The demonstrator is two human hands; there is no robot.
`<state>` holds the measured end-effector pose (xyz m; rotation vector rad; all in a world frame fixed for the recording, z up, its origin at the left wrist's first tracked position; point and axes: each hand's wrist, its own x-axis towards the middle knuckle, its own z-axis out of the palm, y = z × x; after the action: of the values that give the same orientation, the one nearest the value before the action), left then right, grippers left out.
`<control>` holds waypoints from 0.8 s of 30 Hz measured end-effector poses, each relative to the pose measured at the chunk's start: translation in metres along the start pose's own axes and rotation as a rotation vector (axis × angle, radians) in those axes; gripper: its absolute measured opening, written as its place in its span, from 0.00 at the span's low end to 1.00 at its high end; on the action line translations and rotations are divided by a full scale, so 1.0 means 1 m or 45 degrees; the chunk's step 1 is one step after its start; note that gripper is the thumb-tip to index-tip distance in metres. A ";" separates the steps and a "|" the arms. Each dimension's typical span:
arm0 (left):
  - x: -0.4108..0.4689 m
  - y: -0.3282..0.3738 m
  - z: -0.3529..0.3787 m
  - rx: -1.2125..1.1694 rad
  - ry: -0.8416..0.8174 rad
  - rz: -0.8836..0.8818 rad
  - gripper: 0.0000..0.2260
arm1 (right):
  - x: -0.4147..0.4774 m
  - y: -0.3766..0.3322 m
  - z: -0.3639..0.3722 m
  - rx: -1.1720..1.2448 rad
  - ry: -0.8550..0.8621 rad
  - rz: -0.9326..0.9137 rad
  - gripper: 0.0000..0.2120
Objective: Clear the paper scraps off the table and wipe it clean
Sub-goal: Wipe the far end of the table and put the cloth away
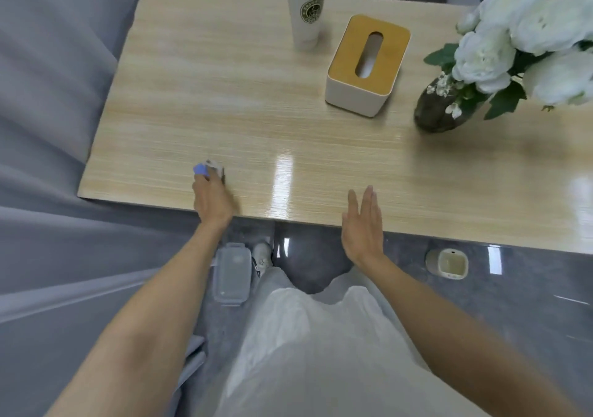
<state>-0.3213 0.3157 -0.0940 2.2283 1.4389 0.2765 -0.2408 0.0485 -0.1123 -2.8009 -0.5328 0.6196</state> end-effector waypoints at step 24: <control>-0.279 0.265 0.158 -0.168 -1.582 0.674 0.15 | -0.068 0.247 -0.074 0.105 0.207 0.406 0.24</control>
<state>-0.1638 -0.0688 -0.0787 1.9371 0.1642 -0.7196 -0.1911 -0.2129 -0.0934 -2.8448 -0.0280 0.4523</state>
